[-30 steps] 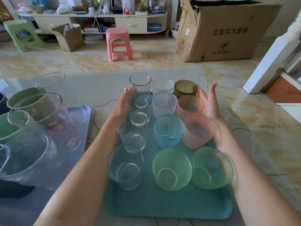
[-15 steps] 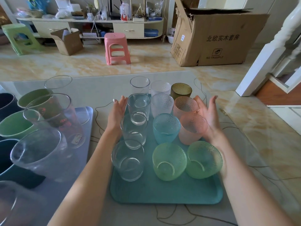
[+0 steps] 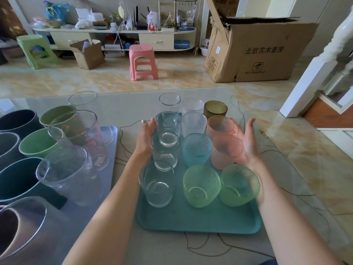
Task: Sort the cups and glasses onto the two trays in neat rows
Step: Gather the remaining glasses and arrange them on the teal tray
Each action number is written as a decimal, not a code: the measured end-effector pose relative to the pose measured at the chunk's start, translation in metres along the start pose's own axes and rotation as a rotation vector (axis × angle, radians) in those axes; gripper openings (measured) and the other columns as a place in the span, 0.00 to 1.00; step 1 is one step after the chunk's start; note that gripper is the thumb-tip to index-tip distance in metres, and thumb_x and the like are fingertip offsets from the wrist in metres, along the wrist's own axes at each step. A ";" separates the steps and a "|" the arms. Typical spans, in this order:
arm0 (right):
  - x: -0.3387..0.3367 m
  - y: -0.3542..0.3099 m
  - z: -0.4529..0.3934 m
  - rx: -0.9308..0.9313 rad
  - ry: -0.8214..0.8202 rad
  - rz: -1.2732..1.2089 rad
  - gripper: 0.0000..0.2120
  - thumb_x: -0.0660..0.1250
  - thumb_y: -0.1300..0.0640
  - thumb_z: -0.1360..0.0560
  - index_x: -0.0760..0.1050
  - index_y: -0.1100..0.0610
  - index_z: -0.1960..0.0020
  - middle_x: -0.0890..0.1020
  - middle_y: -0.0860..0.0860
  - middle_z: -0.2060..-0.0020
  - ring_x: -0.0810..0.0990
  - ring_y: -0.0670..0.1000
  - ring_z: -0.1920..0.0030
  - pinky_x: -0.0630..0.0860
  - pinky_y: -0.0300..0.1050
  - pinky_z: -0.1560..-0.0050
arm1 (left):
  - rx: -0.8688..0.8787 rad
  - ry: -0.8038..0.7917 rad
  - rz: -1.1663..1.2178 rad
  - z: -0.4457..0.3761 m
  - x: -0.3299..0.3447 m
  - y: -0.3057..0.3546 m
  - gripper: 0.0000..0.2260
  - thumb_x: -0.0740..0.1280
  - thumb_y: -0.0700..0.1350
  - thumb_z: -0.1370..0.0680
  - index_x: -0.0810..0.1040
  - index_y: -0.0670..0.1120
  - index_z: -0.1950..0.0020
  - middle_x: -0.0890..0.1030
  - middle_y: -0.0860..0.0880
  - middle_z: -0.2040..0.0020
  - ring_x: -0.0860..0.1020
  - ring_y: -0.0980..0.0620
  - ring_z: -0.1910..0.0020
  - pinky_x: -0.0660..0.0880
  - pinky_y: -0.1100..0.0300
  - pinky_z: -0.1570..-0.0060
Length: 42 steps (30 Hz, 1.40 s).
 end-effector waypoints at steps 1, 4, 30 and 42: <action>0.000 0.000 0.000 0.002 -0.006 -0.004 0.59 0.59 0.17 0.54 0.63 0.43 0.29 0.66 0.50 0.27 0.65 0.53 0.28 0.60 0.61 0.29 | -0.003 0.008 0.005 -0.001 0.001 0.000 0.29 0.43 0.60 0.20 0.61 0.46 0.25 0.65 0.49 0.25 0.62 0.48 0.26 0.54 0.45 0.25; -0.002 0.002 -0.002 0.002 -0.031 0.008 0.56 0.57 0.17 0.51 0.63 0.42 0.28 0.67 0.51 0.28 0.67 0.54 0.29 0.60 0.62 0.29 | -0.008 0.009 0.038 -0.003 0.006 0.003 0.28 0.42 0.59 0.19 0.61 0.46 0.25 0.65 0.48 0.26 0.64 0.47 0.27 0.57 0.46 0.26; 0.010 0.013 0.041 -0.005 0.020 -0.170 0.49 0.54 0.19 0.42 0.65 0.44 0.29 0.69 0.50 0.29 0.71 0.56 0.32 0.65 0.65 0.33 | 0.002 0.011 0.069 0.043 -0.001 0.001 0.25 0.36 0.50 0.17 0.56 0.41 0.25 0.60 0.46 0.24 0.56 0.49 0.24 0.49 0.54 0.24; 0.008 0.018 0.042 0.007 0.011 -0.217 0.46 0.51 0.20 0.39 0.63 0.44 0.28 0.68 0.50 0.29 0.70 0.56 0.31 0.64 0.66 0.33 | 0.060 0.131 0.025 0.041 0.004 0.005 0.26 0.40 0.50 0.17 0.66 0.38 0.29 0.70 0.43 0.29 0.66 0.49 0.28 0.57 0.58 0.27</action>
Point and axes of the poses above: each hand's wrist, its own z-axis away from the middle knuckle, its own x-axis out of the palm, y = z × x, the point moved 3 cm from there along -z, towards the middle knuckle
